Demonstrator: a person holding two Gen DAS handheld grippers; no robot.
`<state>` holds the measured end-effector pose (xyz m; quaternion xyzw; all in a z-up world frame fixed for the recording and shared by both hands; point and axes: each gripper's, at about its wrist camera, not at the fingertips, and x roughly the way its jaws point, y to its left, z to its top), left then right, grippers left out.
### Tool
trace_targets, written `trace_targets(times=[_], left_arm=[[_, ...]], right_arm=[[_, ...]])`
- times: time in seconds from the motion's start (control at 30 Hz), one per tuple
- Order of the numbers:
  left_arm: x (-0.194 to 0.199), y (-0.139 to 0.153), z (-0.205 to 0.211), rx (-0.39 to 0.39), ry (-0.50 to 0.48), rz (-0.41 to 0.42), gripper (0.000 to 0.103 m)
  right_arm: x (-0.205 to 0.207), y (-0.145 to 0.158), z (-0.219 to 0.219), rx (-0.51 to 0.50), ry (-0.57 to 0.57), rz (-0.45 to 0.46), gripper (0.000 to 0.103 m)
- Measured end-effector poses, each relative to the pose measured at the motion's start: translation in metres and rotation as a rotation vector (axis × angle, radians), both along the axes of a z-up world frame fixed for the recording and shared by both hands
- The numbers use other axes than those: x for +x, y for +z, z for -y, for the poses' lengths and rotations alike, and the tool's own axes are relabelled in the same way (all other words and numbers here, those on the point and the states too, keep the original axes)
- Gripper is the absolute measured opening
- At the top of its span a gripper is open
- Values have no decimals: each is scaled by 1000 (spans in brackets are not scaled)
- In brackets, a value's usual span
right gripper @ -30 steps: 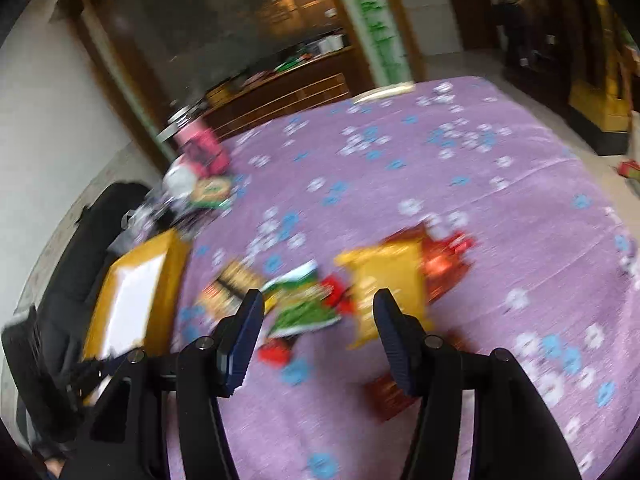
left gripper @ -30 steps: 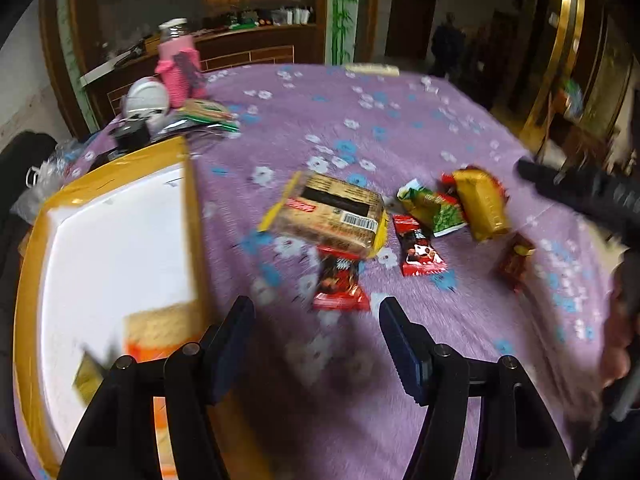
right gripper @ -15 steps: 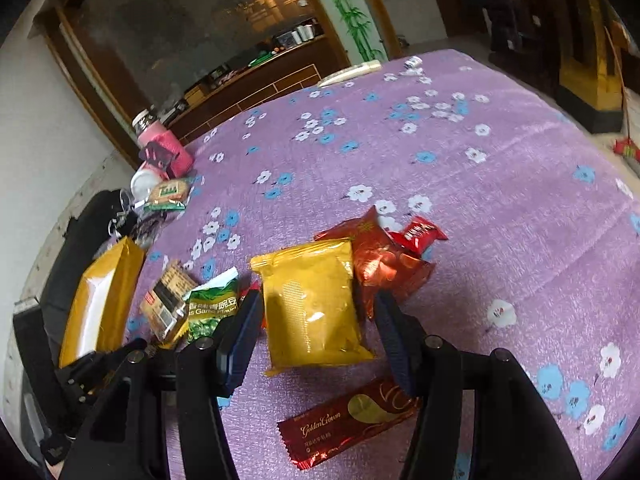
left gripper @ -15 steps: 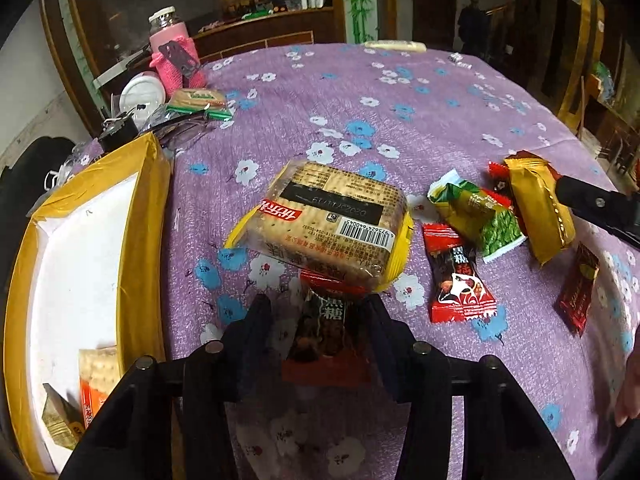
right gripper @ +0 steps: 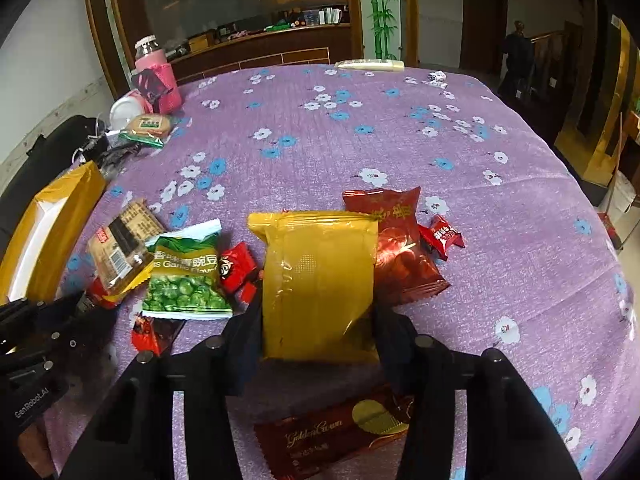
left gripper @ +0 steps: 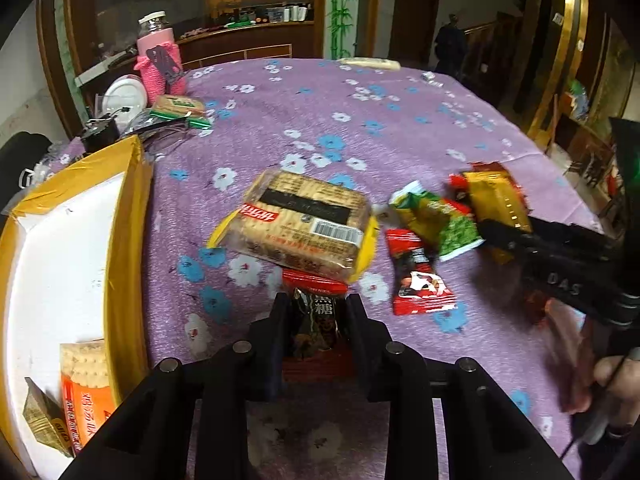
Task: Organize snacks
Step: 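Grasp the yellow bread pack with the right gripper while the left grasps a red candy, then lift the yellow bread pack with the right gripper while the left lifts the red candy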
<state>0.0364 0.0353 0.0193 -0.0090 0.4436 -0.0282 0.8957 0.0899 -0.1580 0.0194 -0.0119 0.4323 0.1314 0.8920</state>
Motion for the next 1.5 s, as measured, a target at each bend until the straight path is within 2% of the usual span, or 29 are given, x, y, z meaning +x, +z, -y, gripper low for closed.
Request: trace_targets(times=[0.2, 0.4, 0.73, 1.5], left_arm=[[-4, 6, 3, -47, -28, 21, 28], [-6, 11, 1, -74, -27, 42, 28], [-11, 16, 1, -79, -36, 69, 28], [-12, 19, 1, -88, -42, 76, 28]], right_arm=[[-9, 11, 6, 71, 1, 36, 48], [-22, 24, -4, 122, 64, 99, 48], [-33, 29, -18, 113, 123, 142, 48], [-32, 32, -13, 138, 114, 146, 48]])
